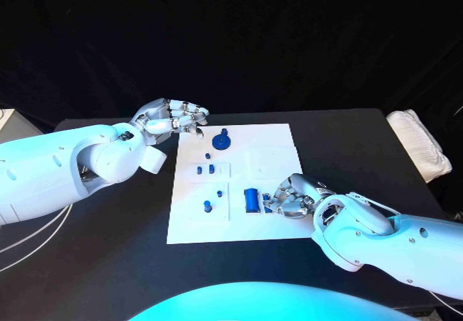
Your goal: Assemble the parts on the task board
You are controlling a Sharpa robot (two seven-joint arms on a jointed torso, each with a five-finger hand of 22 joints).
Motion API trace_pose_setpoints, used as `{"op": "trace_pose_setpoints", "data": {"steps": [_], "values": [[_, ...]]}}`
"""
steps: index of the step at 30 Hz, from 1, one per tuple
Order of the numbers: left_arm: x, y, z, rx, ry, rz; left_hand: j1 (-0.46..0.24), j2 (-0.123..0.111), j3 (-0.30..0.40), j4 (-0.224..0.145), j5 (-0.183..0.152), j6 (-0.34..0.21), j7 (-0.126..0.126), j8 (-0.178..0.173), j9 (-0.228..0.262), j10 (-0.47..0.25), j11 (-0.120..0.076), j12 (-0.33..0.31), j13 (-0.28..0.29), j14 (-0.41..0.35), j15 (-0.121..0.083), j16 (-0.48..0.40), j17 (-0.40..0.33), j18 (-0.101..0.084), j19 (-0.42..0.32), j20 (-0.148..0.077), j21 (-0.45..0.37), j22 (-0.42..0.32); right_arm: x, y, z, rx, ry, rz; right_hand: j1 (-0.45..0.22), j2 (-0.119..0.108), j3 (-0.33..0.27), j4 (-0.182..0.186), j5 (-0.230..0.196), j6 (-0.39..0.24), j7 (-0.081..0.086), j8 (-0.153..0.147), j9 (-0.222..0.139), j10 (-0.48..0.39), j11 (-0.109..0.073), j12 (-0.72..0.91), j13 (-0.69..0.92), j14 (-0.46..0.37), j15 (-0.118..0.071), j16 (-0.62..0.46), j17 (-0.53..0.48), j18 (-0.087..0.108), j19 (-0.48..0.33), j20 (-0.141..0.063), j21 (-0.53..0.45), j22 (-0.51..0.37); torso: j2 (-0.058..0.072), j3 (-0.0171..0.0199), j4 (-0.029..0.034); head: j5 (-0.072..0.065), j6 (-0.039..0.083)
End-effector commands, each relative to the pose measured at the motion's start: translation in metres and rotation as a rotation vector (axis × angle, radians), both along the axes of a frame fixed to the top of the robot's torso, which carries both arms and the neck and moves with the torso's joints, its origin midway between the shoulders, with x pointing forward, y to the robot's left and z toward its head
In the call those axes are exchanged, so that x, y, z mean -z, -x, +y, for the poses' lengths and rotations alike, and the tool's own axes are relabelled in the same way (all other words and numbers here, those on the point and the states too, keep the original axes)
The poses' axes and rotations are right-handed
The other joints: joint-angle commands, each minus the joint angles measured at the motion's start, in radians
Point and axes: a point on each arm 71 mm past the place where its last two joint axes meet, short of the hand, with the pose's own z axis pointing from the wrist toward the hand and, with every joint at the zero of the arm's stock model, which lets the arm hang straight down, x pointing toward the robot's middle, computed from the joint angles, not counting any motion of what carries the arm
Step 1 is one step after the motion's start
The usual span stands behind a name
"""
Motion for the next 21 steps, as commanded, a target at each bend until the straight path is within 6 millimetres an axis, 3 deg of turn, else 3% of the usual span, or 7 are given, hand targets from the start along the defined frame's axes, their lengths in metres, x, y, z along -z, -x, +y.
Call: {"op": "trace_pose_setpoints", "data": {"steps": [1,2,4,5,11,12,21], "values": [[-0.001,0.0,-0.001,0.014,0.009,0.001,0.003,0.006,0.0,0.005,0.0,0.007,0.0,-0.004,0.001,-0.01,0.001,0.005,0.002,-0.006,0.002,0.001,0.001,0.011,0.008,0.0,-0.005,-0.001,-0.001,0.003,0.001,-0.043,-0.001,0.008,-0.009,-0.009,-0.03,0.006,-0.058,-0.005,-0.003,0.005,0.002,0.065,-0.003,-0.007,0.208,0.101,-0.006,0.001,0.246,-0.004,0.099,-0.005,-0.005,0.259,0.0,0.0006,-0.0011,0.001,0.0],[-0.001,0.001,-0.001,0.014,0.009,0.001,0.003,0.006,0.0,0.005,0.0,0.007,0.0,-0.004,0.001,-0.01,0.001,0.005,0.002,-0.006,0.002,0.001,0.001,0.011,0.008,0.0,-0.005,-0.001,-0.001,0.003,0.001,-0.046,-0.003,0.007,-0.008,-0.008,-0.044,0.009,-0.075,-0.005,-0.003,0.006,0.002,0.065,-0.004,-0.007,0.208,0.101,-0.007,0.001,0.247,-0.004,0.099,-0.005,-0.005,0.259,0.0,0.0007,-0.0008,0.001,0.0],[-0.001,0.0,-0.001,0.014,0.008,0.002,0.003,0.006,0.0,0.005,0.0,0.007,0.0,-0.004,0.001,-0.01,0.001,0.005,0.002,-0.006,0.002,0.001,0.001,0.011,0.008,0.0,-0.005,-0.001,-0.002,0.005,0.0,-0.052,-0.009,0.005,-0.003,0.001,-0.143,0.039,-0.121,-0.005,-0.007,0.009,0.004,0.065,-0.002,-0.009,0.208,0.101,-0.009,0.001,0.246,-0.003,0.098,-0.005,-0.006,0.259,0.0,0.001,-0.0005,0.002,0.001],[-0.001,0.0,-0.001,0.014,0.008,0.002,0.003,0.006,0.0,0.005,0.0,0.007,0.0,-0.004,0.001,-0.01,0.001,0.005,0.002,-0.006,0.002,0.001,0.001,0.011,0.008,0.0,-0.005,-0.001,-0.002,0.005,-0.002,-0.056,-0.012,0.004,-0.001,0.01,-0.204,0.062,-0.118,-0.007,-0.005,0.011,0.004,0.064,-0.005,-0.011,0.208,0.101,-0.008,0.001,0.246,-0.003,0.098,-0.006,-0.006,0.259,-0.001,0.0011,-0.0006,0.002,0.002],[0.0,0.0,0.0,0.012,0.007,0.003,0.003,0.007,0.0,0.006,0.001,0.007,0.0,-0.005,0.001,-0.01,0.001,0.005,0.002,-0.006,0.002,0.001,0.002,0.011,0.008,0.0,-0.005,-0.001,-0.003,0.008,-0.008,-0.068,-0.013,0.009,-0.016,0.027,-0.298,0.069,-0.115,-0.01,-0.005,0.015,0.007,0.065,-0.005,-0.012,0.209,0.101,-0.008,0.001,0.248,-0.004,0.099,-0.006,-0.004,0.26,-0.001,0.0006,-0.0008,0.004,0.002],[0.0,0.0,0.0,0.011,0.007,0.003,0.003,0.007,0.0,0.006,0.001,0.007,0.0,-0.005,0.001,-0.01,0.001,0.005,0.002,-0.006,0.002,0.001,0.002,0.011,0.008,0.0,-0.005,-0.001,-0.003,0.008,-0.008,-0.068,-0.011,0.012,0.001,0.047,-0.346,0.068,-0.115,-0.011,-0.005,0.017,0.008,0.065,-0.005,-0.013,0.209,0.101,-0.008,0.002,0.249,-0.004,0.099,-0.006,-0.003,0.26,-0.001,0.0003,-0.0007,0.004,0.002],[0.0,0.0,-0.001,0.013,0.007,0.003,0.003,0.007,0.0,0.006,0.001,0.007,0.0,-0.005,0.001,-0.01,0.001,0.005,0.002,-0.006,0.002,0.001,0.002,0.011,0.008,0.0,-0.005,-0.001,0.0,0.005,-0.013,-0.065,0.022,0.007,0.137,0.098,-0.376,0.049,-0.12,-0.015,-0.005,0.018,0.006,0.065,-0.005,-0.014,0.21,0.101,-0.008,0.002,0.249,-0.004,0.1,-0.006,-0.001,0.26,-0.001,-0.0002,0.0012,0.003,0.001]]}}
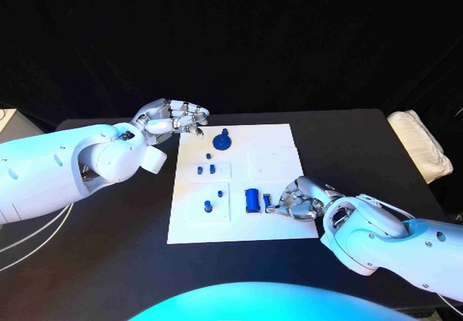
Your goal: Assemble the parts on the task board
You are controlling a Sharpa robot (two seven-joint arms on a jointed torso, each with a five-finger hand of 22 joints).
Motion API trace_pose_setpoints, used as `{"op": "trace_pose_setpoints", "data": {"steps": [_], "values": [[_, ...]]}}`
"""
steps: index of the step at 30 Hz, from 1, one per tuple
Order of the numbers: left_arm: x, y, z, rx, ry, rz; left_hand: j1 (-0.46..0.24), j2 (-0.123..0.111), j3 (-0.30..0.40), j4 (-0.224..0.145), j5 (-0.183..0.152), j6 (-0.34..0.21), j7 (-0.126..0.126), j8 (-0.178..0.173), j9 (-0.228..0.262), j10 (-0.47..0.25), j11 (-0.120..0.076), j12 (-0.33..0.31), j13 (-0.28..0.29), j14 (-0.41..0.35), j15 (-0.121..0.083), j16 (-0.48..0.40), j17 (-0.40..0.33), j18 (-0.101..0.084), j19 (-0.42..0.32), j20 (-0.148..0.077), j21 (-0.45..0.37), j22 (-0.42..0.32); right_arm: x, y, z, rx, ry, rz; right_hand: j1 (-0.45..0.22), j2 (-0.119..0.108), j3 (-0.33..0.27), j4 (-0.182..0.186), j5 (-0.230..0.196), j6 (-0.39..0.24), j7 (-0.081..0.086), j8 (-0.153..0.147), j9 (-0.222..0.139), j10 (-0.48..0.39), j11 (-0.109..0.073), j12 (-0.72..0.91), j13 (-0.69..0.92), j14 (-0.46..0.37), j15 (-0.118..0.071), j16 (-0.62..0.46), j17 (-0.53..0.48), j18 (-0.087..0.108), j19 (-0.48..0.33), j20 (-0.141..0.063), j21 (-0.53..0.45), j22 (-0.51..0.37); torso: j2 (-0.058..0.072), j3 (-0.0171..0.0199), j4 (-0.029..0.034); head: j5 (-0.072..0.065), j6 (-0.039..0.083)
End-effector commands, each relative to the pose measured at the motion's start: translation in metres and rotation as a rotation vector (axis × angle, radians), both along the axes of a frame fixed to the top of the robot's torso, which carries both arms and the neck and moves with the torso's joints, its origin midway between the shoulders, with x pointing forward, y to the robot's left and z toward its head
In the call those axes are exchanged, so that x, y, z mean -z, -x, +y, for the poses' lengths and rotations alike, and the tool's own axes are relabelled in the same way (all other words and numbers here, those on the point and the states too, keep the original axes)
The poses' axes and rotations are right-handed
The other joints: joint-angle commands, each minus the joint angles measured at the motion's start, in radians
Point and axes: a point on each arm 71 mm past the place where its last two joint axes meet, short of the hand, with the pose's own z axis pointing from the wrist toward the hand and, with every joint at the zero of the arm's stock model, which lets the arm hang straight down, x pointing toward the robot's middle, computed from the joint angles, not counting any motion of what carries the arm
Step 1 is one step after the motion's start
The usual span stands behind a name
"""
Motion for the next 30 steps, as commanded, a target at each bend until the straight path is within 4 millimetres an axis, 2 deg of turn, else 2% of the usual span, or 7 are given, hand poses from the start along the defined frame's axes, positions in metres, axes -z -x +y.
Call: {"op": "trace_pose_setpoints", "data": {"steps": [1,4,16,25,30], "values": [[-0.0007,0.0005,-0.0023,0.017,0.011,-0.001,0.003,0.007,0.0,0.006,0.001,0.007,0.0,-0.005,0.001,-0.007,-0.003,0.005,0.001,-0.006,0.002,0.001,0.001,0.011,0.008,0.0,-0.005,-0.001,0.001,-0.0005,0.002,-0.034,0.022,-0.007,0.043,0.012,0.004,-0.009,-0.009,-0.01,-0.001,0.002,-0.001,0.065,-0.006,-0.006,0.21,0.101,-0.009,0.002,0.249,-0.004,0.1,-0.006,0.003,0.26,0.001,-0.0006,0.002,-0.002,0.0],[-0.0007,0.0005,-0.0023,0.017,0.011,-0.001,0.003,0.007,0.0,0.006,0.001,0.007,0.0,-0.005,0.001,-0.007,-0.003,0.005,0.001,-0.006,0.002,0.001,0.001,0.011,0.008,0.0,-0.005,-0.001,0.0012,-0.0017,0.0028,-0.031,0.023,-0.014,0.071,0.02,0.009,-0.014,-0.009,-0.011,-0.001,0.001,-0.002,0.065,-0.006,-0.005,0.211,0.101,-0.009,0.002,0.249,-0.004,0.099,-0.007,0.002,0.26,0.002,-0.0002,0.002,-0.001,0.0],[-0.0006,0.0005,-0.0018,0.015,0.009,0.0,0.004,0.009,0.0,0.007,0.001,0.007,0.0,-0.005,0.001,-0.008,-0.003,0.006,0.002,-0.006,0.002,0.001,0.001,0.011,0.009,0.0,-0.006,-0.001,0.0042,-0.0084,0.0046,-0.01,0.039,-0.029,0.068,0.039,0.012,0.0,-0.006,-0.007,-0.001,0.001,-0.003,0.067,-0.006,-0.001,0.213,0.102,-0.008,0.003,0.251,-0.005,0.101,-0.007,0.007,0.261,0.001,-0.0009,0.0006,-0.001,-0.005],[-0.0005,0.0003,-0.0023,0.016,0.01,0.0,0.004,0.009,0.0,0.007,0.001,0.007,0.0,-0.005,0.001,-0.008,-0.003,0.006,0.002,-0.006,0.002,0.001,0.001,0.011,0.009,0.0,-0.006,-0.001,0.0055,-0.0101,0.0047,-0.012,0.049,-0.028,0.08,0.037,0.014,-0.005,-0.005,-0.007,-0.001,0.0,-0.005,0.067,-0.006,-0.002,0.213,0.102,-0.009,0.002,0.25,-0.005,0.1,-0.007,0.006,0.26,-0.001,-0.0006,-0.0006,-0.001,-0.004],[-0.0005,0.0001,-0.0028,0.017,0.011,-0.001,0.004,0.009,0.0,0.007,0.001,0.007,0.0,-0.005,0.001,-0.008,-0.003,0.006,0.002,-0.006,0.002,0.001,0.001,0.011,0.009,0.0,-0.006,-0.001,0.0024,-0.0102,0.0053,-0.01,0.011,-0.059,0.083,0.028,0.01,-0.006,-0.005,-0.008,0.0,-0.001,-0.006,0.066,-0.005,-0.005,0.211,0.101,-0.008,0.002,0.249,-0.005,0.1,-0.007,0.005,0.26,-0.001,-0.0013,-0.0003,-0.003,-0.001]]}}
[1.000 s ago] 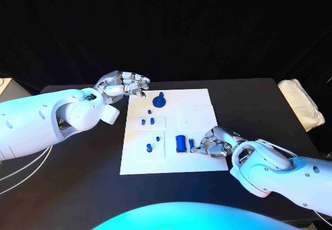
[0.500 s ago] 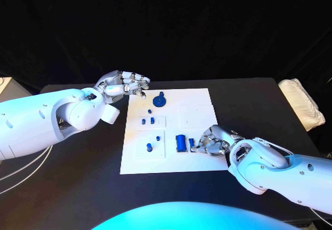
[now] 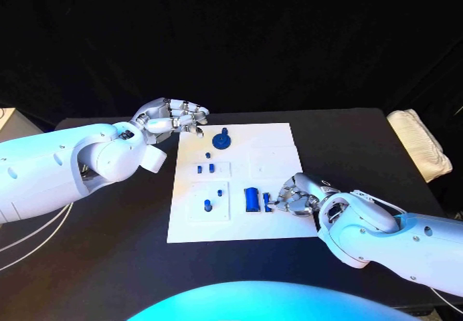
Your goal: Assemble the parts on the task board
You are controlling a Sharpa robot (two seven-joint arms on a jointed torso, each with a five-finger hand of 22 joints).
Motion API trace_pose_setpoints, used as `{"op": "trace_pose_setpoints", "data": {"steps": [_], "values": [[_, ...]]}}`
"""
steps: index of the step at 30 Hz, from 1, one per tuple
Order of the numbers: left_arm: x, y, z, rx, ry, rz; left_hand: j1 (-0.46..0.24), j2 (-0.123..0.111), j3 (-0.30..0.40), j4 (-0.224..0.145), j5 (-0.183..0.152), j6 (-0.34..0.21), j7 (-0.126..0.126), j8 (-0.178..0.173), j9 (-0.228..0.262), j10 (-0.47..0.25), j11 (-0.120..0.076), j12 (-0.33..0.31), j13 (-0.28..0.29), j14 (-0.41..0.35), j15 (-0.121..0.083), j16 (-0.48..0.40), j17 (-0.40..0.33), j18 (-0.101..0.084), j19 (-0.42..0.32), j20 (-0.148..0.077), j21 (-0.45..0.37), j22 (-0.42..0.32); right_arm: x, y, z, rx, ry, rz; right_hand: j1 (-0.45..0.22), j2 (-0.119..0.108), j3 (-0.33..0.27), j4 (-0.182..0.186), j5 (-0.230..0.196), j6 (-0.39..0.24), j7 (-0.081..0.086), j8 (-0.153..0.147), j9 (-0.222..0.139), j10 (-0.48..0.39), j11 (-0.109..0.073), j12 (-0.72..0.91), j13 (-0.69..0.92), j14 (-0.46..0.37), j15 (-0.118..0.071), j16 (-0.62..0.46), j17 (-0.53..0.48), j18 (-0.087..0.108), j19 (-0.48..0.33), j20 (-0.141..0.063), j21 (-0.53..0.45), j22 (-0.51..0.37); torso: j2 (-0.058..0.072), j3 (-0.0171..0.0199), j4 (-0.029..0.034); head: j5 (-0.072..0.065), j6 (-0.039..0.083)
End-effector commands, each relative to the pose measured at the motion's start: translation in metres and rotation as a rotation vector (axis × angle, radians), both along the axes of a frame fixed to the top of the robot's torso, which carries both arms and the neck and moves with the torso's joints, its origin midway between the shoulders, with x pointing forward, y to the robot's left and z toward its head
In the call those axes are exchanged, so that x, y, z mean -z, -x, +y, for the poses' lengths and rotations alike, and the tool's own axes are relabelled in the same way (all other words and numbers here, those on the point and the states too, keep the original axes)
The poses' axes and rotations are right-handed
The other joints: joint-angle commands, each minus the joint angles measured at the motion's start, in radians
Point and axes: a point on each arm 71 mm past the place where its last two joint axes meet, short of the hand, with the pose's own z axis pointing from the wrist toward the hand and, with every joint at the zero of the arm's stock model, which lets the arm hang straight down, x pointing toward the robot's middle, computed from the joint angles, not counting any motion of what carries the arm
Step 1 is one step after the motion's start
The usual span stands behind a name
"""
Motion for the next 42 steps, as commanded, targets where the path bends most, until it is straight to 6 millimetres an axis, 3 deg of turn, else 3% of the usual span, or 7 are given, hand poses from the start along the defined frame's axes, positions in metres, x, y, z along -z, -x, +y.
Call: {"op": "trace_pose_setpoints", "data": {"steps": [1,16,33,34,36,38,42], "values": [[-0.001,0.0,-0.003,0.017,0.013,-0.003,0.004,0.009,0.0,0.007,0.001,0.007,0.0,-0.005,0.002,-0.004,0.001,0.006,0.001,-0.006,0.002,0.001,0.002,0.011,0.009,0.0,-0.006,-0.001,-0.004,0.0,0.001,-0.011,-0.043,-0.046,0.008,-0.004,-0.005,0.001,0.001,-0.002,0.002,-0.001,-0.002,0.066,-0.005,-0.005,0.211,0.101,-0.008,0.002,0.249,-0.005,0.1,-0.006,0.0,0.261,0.0,-0.0002,0.0003,-0.002,0.004],[0.01,-0.01,0.005,-0.092,0.052,-0.051,0.006,-0.007,-0.016,0.034,-0.005,-0.009,0.005,-0.015,0.007,-0.037,0.028,-0.086,-0.042,-0.076,0.035,-0.17,-0.06,0.009,-0.048,0.036,-0.13,-0.075,-0.028,-0.054,-0.034,0.101,-0.605,-0.028,0.092,-0.004,-0.004,-0.019,0.03,-0.108,0.054,-0.063,-0.026,-0.099,0.042,-0.337,0.059,0.046,0.033,-0.102,0.067,0.077,-0.052,0.031,-0.458,0.137,-0.032,-0.0232,0.0002,-0.012,0.055],[0.061,-0.038,0.023,-0.274,0.069,-0.042,0.011,0.02,-0.052,0.029,-0.011,-0.064,-0.02,-0.119,-0.055,-0.017,0.044,-0.429,-0.161,-0.176,0.099,-0.78,-0.222,-0.011,-0.154,0.125,-0.502,-0.429,-0.047,-0.155,-0.075,0.192,-0.914,-0.077,0.144,-0.107,0.362,-0.063,0.022,-0.182,0.132,-0.187,-0.111,-0.358,0.155,-1.397,-1.133,-0.441,0.186,-1.361,-0.888,0.179,-0.573,0.201,-1.499,-0.793,-0.076,-0.0259,0.0038,-0.005,0.167],[0.062,-0.036,0.021,-0.237,0.038,-0.015,-0.435,0.228,-0.366,-0.251,-0.325,-0.93,-0.155,-0.273,-0.374,-0.315,-0.097,-0.491,-0.224,-0.949,-0.045,-1.006,-0.517,-0.17,-0.89,-0.164,-0.562,-0.806,-0.044,-0.153,-0.08,0.252,-0.801,-0.092,-0.258,0.095,-0.082,-0.27,-0.052,-1.066,-0.059,-0.391,-0.424,-0.692,0.009,-1.464,-1.307,-0.75,0.068,-1.563,-1.307,-0.007,-1.468,-0.038,-1.561,-1.308,-0.068,-0.029,0.0023,-0.007,0.159],[0.062,-0.036,0.02,-0.239,0.038,-0.015,-0.461,0.228,-0.366,-0.251,-0.325,-0.93,-0.155,-0.273,-0.374,-1.022,-0.097,-0.491,-0.224,-0.949,-0.045,-1.006,-0.517,-0.17,-0.89,-0.164,-0.562,-0.806,-0.044,-0.152,-0.079,0.253,-0.806,-0.093,-0.293,0.095,-0.082,-0.27,-0.052,-1.066,-0.059,-0.391,-0.424,-0.715,0.009,-1.464,-1.307,-1.466,0.068,-1.563,-1.307,-0.007,-1.468,-0.038,-1.561,-1.308,-0.07,-0.0284,0.0037,-0.008,0.161],[0.062,-0.034,0.018,-0.246,0.038,-0.017,-0.553,0.228,-0.366,-0.251,-0.325,-0.93,-0.155,-0.273,-0.374,-1.022,-0.097,-0.491,-0.224,-0.949,-0.045,-1.006,-0.517,-0.17,-0.89,-0.164,-0.562,-0.806,-0.043,-0.149,-0.075,0.258,-0.825,-0.096,-0.377,0.095,-0.082,-0.27,-0.052,-1.066,-0.059,-0.391,-0.424,-1.468,0.009,-1.464,-1.307,-1.466,0.068,-1.563,-1.307,-0.007,-1.468,-0.038,-1.561,-1.308,-0.076,-0.0259,0.0092,-0.012,0.169],[0.062,-0.031,0.01,-0.267,0.036,-0.022,-0.683,0.228,-0.366,-0.251,-0.325,-0.93,-0.155,-0.273,-0.374,-1.022,-0.097,-0.491,-0.224,-0.949,-0.045,-1.006,-0.517,-0.17,-0.89,-0.164,-0.562,-0.806,-0.041,-0.14,-0.065,0.276,-0.884,-0.106,-0.498,0.095,-0.082,-0.27,-0.052,-1.066,-0.059,-0.391,-0.424,-1.468,0.009,-1.464,-1.307,-1.466,0.068,-1.563,-1.307,-0.007,-1.468,-0.038,-1.561,-1.308,-0.095,-0.0182,0.0265,-0.023,0.194]]}}
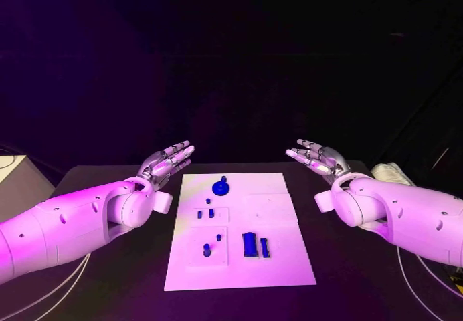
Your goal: Assemble the parts on the task board
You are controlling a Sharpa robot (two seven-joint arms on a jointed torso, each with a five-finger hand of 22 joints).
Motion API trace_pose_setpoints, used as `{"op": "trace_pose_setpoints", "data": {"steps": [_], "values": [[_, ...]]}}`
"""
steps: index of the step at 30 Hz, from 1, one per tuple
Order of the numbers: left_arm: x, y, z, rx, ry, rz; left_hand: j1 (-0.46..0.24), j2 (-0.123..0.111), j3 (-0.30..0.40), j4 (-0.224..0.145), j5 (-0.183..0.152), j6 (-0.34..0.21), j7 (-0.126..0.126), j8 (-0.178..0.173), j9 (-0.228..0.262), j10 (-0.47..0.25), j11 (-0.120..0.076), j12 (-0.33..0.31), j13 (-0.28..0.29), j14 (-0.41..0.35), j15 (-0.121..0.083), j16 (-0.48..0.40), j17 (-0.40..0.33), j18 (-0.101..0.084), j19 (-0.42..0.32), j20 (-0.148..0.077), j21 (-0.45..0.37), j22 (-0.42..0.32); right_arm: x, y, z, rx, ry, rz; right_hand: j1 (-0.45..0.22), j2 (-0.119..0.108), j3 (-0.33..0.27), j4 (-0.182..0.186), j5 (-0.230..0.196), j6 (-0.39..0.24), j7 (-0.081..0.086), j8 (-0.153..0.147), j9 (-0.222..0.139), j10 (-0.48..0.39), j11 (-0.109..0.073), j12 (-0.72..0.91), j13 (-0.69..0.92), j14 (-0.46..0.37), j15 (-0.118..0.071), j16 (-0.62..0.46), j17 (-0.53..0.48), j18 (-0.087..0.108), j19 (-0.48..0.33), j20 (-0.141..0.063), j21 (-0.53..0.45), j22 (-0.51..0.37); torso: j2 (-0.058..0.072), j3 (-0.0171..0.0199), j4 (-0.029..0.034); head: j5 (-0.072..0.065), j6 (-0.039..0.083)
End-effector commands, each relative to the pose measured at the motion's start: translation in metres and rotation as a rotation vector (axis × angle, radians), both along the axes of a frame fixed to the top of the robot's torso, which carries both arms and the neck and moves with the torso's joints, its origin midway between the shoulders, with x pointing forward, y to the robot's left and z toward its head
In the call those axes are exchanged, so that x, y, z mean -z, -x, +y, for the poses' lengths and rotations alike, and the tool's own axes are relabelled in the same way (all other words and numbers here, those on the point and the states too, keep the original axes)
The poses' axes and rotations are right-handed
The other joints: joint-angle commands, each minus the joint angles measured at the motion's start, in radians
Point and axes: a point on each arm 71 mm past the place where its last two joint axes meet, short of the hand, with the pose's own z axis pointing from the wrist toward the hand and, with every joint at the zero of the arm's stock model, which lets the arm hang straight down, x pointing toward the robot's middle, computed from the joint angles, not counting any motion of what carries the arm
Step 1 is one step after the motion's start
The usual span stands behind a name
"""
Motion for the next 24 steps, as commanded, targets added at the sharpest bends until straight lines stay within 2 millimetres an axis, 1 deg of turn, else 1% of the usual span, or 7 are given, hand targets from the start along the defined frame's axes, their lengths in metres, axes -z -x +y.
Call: {"op": "trace_pose_setpoints", "data": {"steps": [1,2,3,6,9,16,24], "values": [[-0.001,0.003,-0.007,-0.038,-0.007,-0.014,-0.339,0.064,-0.101,-0.086,-0.099,-0.273,-0.043,-0.048,-0.1,-0.374,-0.044,-0.02,-0.02,-0.244,-0.046,-0.071,-0.093,-0.052,-0.232,-0.092,-0.02,-0.118,0.0,0.009,0.01,0.036,-0.063,-0.026,-1.006,0.062,-0.14,-0.062,-0.023,-0.277,-0.06,-0.062,-0.097,-0.545,-0.046,-0.021,-0.048,-0.406,-0.037,-0.06,-0.127,-0.059,-0.281,-0.075,-0.02,-0.152,-0.025,0.01,0.0226,-0.014,0.028],[-0.001,0.005,-0.011,-0.047,-0.008,-0.016,-0.378,0.064,-0.101,-0.086,-0.099,-0.273,-0.043,-0.048,-0.1,-0.374,-0.044,-0.02,-0.02,-0.244,-0.046,-0.071,-0.093,-0.052,-0.232,-0.092,-0.02,-0.118,0.0,0.013,0.015,0.045,-0.087,-0.029,-1.006,0.062,-0.14,-0.062,-0.023,-0.277,-0.06,-0.062,-0.097,-0.545,-0.046,-0.021,-0.048,-0.406,-0.037,-0.06,-0.127,-0.059,-0.281,-0.075,-0.02,-0.152,-0.032,0.013,0.0294,-0.018,0.038],[-0.001,0.008,-0.016,-0.062,-0.009,-0.019,-1.097,0.064,-0.101,-0.086,-0.099,-0.273,-0.043,-0.048,-0.1,-0.374,-0.044,-0.02,-0.02,-0.244,-0.046,-0.071,-0.093,-0.052,-0.232,-0.092,-0.02,-0.118,0.001,0.02,0.021,0.061,-0.123,-0.032,-1.006,0.062,-0.14,-0.062,-0.023,-0.277,-0.06,-0.062,-0.097,-0.545,-0.046,-0.021,-0.048,-0.406,-0.037,-0.06,-0.127,-0.059,-0.281,-0.075,-0.02,-0.152,-0.041,0.0166,0.0377,-0.024,0.05],[-0.001,0.014,-0.027,-0.096,-0.013,-0.025,-1.097,0.064,-0.101,-0.086,-0.099,-0.273,-0.043,-0.048,-0.1,-0.374,-0.044,-0.02,-0.02,-0.244,-0.046,-0.071,-0.093,-0.052,-0.232,-0.092,-0.02,-0.118,0.001,0.035,0.033,0.097,-0.194,-0.035,-1.006,0.062,-0.14,-0.062,-0.023,-0.277,-0.06,-0.062,-0.097,-0.545,-0.046,-0.021,-0.048,-0.406,-0.037,-0.06,-0.127,-0.059,-0.281,-0.075,-0.02,-0.152,-0.054,0.0217,0.0492,-0.031,0.067],[-0.002,0.025,-0.042,-0.142,-0.02,-0.032,-1.097,0.064,-0.101,-0.086,-0.099,-0.273,-0.043,-0.048,-0.1,-0.374,-0.044,-0.02,-0.02,-0.244,-0.046,-0.071,-0.093,-0.052,-0.232,-0.092,-0.02,-0.118,0.0,0.048,0.043,0.131,-0.251,-0.032,-1.006,0.062,-0.14,-0.062,-0.023,-0.277,-0.06,-0.062,-0.097,-0.545,-0.046,-0.021,-0.048,-0.406,-0.037,-0.06,-0.127,-0.059,-0.281,-0.075,-0.02,-0.152,-0.06,0.0243,0.0549,-0.035,0.075],[-0.006,0.044,-0.066,-0.218,-0.035,-0.042,-1.097,0.064,-0.101,-0.086,-0.099,-0.273,-0.043,-0.048,-0.1,-0.374,-0.044,-0.02,-0.02,-0.244,-0.046,-0.071,-0.093,-0.052,-0.232,-0.092,-0.02,-0.118,-0.001,0.061,0.052,0.164,-0.299,-0.026,-1.006,0.062,-0.14,-0.062,-0.023,-0.277,-0.06,-0.062,-0.097,-0.545,-0.046,-0.021,-0.048,-0.406,-0.037,-0.06,-0.127,-0.059,-0.281,-0.075,-0.02,-0.152,-0.06,0.0244,0.0551,-0.035,0.076],[-0.008,0.053,-0.075,-0.25,-0.043,-0.046,-1.097,0.064,-0.101,-0.086,-0.099,-0.273,-0.043,-0.048,-0.1,-0.374,-0.044,-0.02,-0.02,-0.244,-0.046,-0.071,-0.093,-0.052,-0.232,-0.092,-0.02,-0.118,-0.001,0.061,0.052,0.164,-0.299,-0.026,-1.006,0.062,-0.14,-0.062,-0.023,-0.277,-0.06,-0.062,-0.097,-0.545,-0.046,-0.021,-0.048,-0.406,-0.037,-0.06,-0.127,-0.059,-0.281,-0.075,-0.02,-0.152,-0.06,0.0244,0.0551,-0.035,0.076]]}}
